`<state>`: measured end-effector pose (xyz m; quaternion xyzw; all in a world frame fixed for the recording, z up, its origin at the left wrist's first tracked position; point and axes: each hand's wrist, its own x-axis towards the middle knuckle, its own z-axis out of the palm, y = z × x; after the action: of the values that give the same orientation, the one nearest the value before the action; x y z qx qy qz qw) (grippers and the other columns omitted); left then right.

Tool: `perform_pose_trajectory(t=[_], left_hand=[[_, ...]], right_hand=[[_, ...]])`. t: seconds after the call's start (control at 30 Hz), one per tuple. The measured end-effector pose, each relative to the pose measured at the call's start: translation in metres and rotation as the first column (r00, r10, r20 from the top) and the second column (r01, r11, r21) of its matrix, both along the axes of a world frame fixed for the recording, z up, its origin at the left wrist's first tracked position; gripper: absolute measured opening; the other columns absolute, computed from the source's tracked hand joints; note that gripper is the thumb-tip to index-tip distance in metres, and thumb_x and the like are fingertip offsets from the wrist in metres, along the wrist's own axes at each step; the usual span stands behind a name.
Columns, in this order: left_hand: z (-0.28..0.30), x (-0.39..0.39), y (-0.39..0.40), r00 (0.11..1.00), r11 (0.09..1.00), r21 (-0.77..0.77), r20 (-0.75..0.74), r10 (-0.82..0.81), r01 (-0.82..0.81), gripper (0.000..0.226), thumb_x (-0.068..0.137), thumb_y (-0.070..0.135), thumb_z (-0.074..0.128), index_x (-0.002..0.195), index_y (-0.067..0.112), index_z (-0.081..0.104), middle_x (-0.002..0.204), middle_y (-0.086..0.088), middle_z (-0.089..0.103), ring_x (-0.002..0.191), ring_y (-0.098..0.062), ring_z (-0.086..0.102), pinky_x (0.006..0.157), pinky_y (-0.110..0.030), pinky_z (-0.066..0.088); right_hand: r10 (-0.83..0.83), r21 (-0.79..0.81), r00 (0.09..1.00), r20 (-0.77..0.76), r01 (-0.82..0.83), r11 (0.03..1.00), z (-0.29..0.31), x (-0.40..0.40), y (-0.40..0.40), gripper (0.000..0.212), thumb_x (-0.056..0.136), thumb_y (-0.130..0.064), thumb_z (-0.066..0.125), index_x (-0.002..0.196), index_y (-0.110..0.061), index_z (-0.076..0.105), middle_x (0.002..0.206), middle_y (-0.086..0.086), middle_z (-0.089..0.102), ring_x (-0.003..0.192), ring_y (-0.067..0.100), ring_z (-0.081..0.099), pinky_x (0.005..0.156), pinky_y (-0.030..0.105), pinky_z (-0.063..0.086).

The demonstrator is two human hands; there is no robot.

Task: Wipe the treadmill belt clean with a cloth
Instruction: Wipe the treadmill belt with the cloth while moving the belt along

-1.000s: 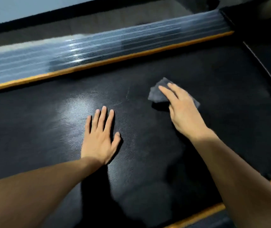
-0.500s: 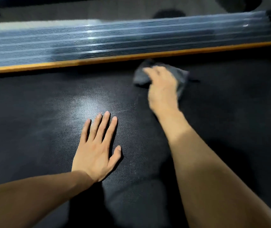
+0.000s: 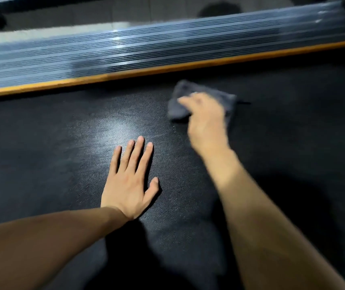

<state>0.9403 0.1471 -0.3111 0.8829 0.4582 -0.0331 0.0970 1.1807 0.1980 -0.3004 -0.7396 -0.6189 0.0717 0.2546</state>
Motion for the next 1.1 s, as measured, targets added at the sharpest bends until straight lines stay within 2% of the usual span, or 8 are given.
perform_pose_trajectory(t=[0.1,0.17,0.23,0.3,0.4,0.73,0.9,1.1], left_hand=[[-0.001,0.0,-0.001,1.0,1.0,0.015,-0.016,0.0,0.001,0.078,0.095,0.053,0.035,0.162,0.012,0.024,0.168,-0.016,0.023,0.158,-0.031,0.013,0.125,-0.058,0.015],[-0.001,0.0,0.0,1.0,1.0,0.015,0.001,-0.006,0.006,0.078,0.095,0.053,0.034,0.162,0.014,0.023,0.17,-0.014,0.019,0.158,-0.03,0.012,0.126,-0.057,0.014],[-0.001,0.001,0.001,1.0,1.0,0.016,0.005,-0.009,0.009,0.079,0.095,0.054,0.034,0.163,0.016,0.018,0.172,-0.009,0.012,0.159,-0.028,0.008,0.126,-0.056,0.012],[-0.002,0.001,0.0,1.0,1.0,0.025,0.01,-0.007,0.007,0.079,0.096,0.053,0.033,0.164,0.018,0.014,0.172,-0.007,0.009,0.159,-0.026,0.005,0.127,-0.055,0.01],[-0.003,0.001,-0.002,1.0,1.0,0.028,0.031,0.003,-0.003,0.078,0.097,0.053,0.032,0.164,0.019,0.013,0.172,-0.006,0.008,0.16,-0.024,0.003,0.127,-0.054,0.008],[-0.005,0.002,-0.005,0.997,0.999,0.048,0.07,0.022,-0.025,0.077,0.096,0.056,0.029,0.164,0.023,0.013,0.173,-0.002,0.007,0.159,-0.018,0.0,0.128,-0.049,0.004],[-0.008,0.001,-0.004,0.992,0.998,0.062,0.12,0.025,-0.033,0.077,0.094,0.058,0.029,0.163,0.024,0.018,0.172,-0.002,0.011,0.159,-0.019,0.003,0.129,-0.048,0.003],[-0.01,-0.003,-0.005,0.98,0.997,0.078,0.199,0.014,-0.03,0.081,0.093,0.056,0.031,0.16,0.011,0.026,0.17,-0.011,0.019,0.158,-0.026,0.014,0.129,-0.046,0.007]], right_hand=[[0.229,-0.019,0.971,-0.063,-0.231,0.973,-0.008,-0.059,-0.015,0.038,0.086,-0.011,0.053,0.12,-0.019,0.069,0.129,0.014,0.063,0.121,0.034,0.057,0.105,0.046,0.042],[0.286,-0.038,0.957,-0.048,-0.288,0.957,-0.005,-0.038,-0.019,0.042,0.086,-0.011,0.049,0.122,-0.019,0.068,0.133,0.013,0.061,0.123,0.031,0.056,0.107,0.043,0.041],[0.183,-0.05,0.982,-0.037,-0.185,0.982,-0.001,0.01,-0.029,0.049,0.081,-0.012,0.041,0.121,-0.016,0.069,0.132,0.015,0.061,0.121,0.033,0.058,0.108,0.042,0.041],[-0.066,-0.074,0.998,0.009,0.066,0.995,0.003,0.072,-0.054,0.055,0.079,-0.005,0.039,0.126,-0.015,0.066,0.136,0.017,0.058,0.125,0.034,0.053,0.113,0.038,0.035],[-0.301,-0.121,0.954,0.0,0.299,0.947,0.015,0.13,-0.1,0.056,0.086,0.006,0.043,0.135,-0.018,0.058,0.145,0.013,0.048,0.135,0.028,0.043,0.118,0.036,0.028],[-0.274,-0.048,0.962,-0.013,0.273,0.961,0.002,0.102,-0.112,0.055,0.091,0.004,0.045,0.139,-0.02,0.053,0.15,0.009,0.043,0.139,0.027,0.037,0.118,0.043,0.028],[-0.322,-0.002,0.947,0.016,0.322,0.947,-0.001,0.082,-0.101,0.05,0.087,0.0,0.044,0.132,-0.015,0.06,0.137,0.01,0.055,0.129,0.029,0.047,0.114,0.041,0.033],[0.017,0.052,1.0,0.008,-0.018,0.998,-0.005,-0.049,-0.09,0.056,0.076,-0.021,0.033,0.116,-0.014,0.071,0.124,0.016,0.065,0.116,0.035,0.059,0.106,0.045,0.042]])
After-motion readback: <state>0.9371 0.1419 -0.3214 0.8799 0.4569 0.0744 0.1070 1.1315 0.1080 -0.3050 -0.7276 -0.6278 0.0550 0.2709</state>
